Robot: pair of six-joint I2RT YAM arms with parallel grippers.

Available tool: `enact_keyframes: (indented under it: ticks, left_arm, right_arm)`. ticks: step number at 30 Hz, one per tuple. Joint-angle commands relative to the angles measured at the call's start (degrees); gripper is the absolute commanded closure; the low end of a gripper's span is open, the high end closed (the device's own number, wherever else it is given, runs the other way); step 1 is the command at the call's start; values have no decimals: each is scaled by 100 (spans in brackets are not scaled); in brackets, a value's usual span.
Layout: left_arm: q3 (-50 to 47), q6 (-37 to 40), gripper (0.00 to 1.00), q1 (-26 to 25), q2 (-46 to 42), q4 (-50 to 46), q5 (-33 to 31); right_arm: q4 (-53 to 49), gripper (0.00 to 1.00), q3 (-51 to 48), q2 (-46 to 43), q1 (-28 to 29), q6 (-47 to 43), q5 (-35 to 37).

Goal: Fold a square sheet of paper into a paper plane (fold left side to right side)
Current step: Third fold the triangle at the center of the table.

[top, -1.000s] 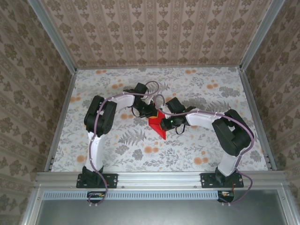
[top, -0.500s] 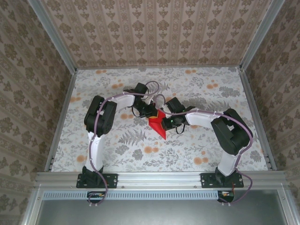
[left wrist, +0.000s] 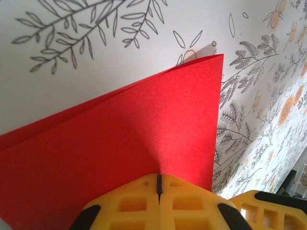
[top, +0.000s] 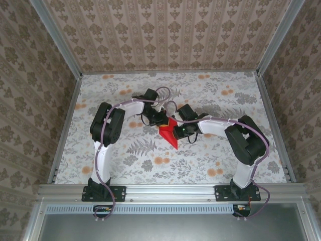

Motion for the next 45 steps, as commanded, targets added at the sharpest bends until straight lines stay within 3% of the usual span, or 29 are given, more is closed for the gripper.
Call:
enact_keyframes:
  ticks: [1, 18, 25, 31, 36, 38, 45]
  left_arm:
    - [-13, 83, 100, -70, 304, -250, -369]
    - [5, 113, 100, -79, 261, -205, -310]
    - [405, 363, 84, 62, 33, -526, -311]
    - [613, 546, 77, 342, -375, -679, -295]
    - [-339, 303, 88, 397, -1132, -185, -256]
    - [-839, 159, 92, 363, -1418, 129, 47]
    - [-1932, -353, 94, -87, -1928, 1049, 488]
  right_arm:
    - [-203, 100, 162, 141, -35, 57, 130]
    - [-363, 100, 191, 293, -16, -60, 131]
    - [-599, 100, 44, 326, 7, -162, 95]
    - [-730, 100, -36, 313, 59, -284, 119]
    - [-741, 100, -1, 356, 73, -312, 117]
    - [-735, 100, 21, 383, 73, -312, 95]
    - [-833, 100, 74, 419, 80, -385, 129]
